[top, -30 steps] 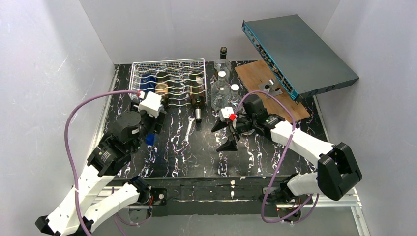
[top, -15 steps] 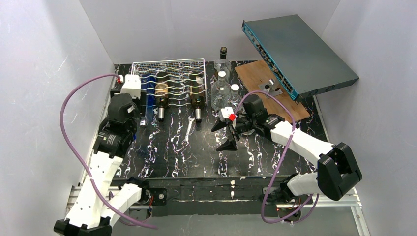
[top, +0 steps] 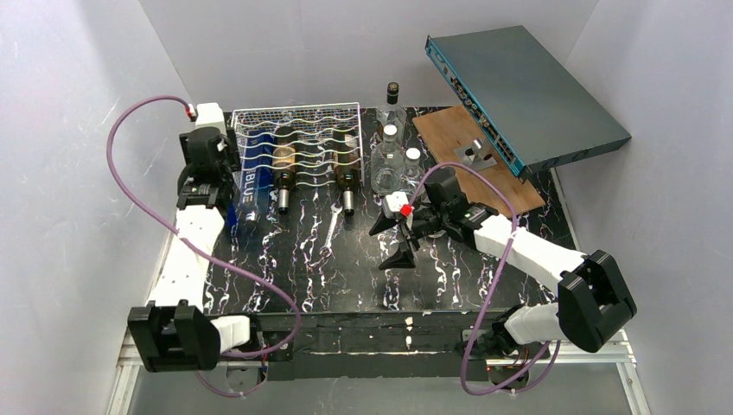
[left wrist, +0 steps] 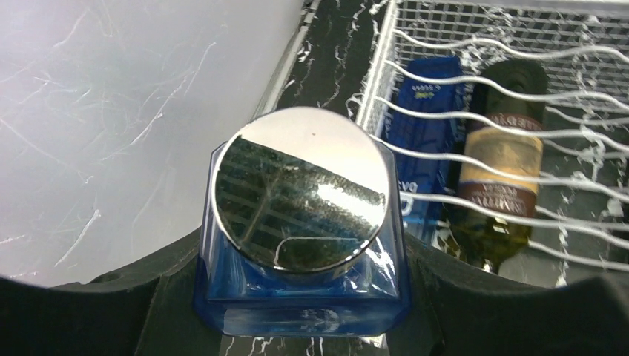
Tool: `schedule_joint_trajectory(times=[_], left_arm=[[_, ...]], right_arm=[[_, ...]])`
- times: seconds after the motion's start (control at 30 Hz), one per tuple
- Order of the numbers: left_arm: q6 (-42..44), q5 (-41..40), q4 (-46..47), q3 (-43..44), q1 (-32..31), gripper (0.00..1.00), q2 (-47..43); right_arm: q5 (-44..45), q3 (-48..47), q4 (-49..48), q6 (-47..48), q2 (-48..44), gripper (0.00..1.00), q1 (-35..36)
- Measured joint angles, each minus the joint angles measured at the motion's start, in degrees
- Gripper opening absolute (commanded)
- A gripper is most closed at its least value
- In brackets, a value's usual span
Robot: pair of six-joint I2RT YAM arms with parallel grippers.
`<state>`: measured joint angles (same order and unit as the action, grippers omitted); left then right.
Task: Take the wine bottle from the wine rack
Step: Place the wine bottle at the center of the board.
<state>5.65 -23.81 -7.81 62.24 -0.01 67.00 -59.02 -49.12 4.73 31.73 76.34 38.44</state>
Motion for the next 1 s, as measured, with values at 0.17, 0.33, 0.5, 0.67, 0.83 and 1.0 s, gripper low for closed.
schedule_joint_trajectory(times=[0.17, 0.33, 0.5, 0.67, 0.83, 1.0], left_arm=[[-1.6, 1.8, 2.3, 3.2, 5.3, 0.0, 5.2], [-2.4, 3.7, 6.2, 4.6, 9.0, 0.0, 8.9], [-5.5, 8.7, 11.4, 5.8, 12.4, 0.0, 15.0], [-7.5, 13.5, 15.5, 9.0, 14.6, 0.0, 21.7], [-7.9, 16.8, 17.9, 12.8, 16.1, 0.0, 26.2], [-7.8, 19.8, 19.8, 15.8, 16.8, 0.0, 30.1]], right_arm=[[0.0, 0.0, 0.3, 0.5, 0.0, 0.99, 0.3], [0.0, 0.0, 1.5, 1.3, 0.4, 0.98, 0.3], [0.0, 0.0, 2.1, 1.7, 0.8, 0.98, 0.3], [0.2, 0.0, 3.0, 2.5, 1.0, 0.98, 0.3], [0.2, -0.3, 4.6, 3.7, 1.9, 0.98, 0.3], [0.4, -0.4, 6.0, 4.9, 3.2, 0.98, 0.3]])
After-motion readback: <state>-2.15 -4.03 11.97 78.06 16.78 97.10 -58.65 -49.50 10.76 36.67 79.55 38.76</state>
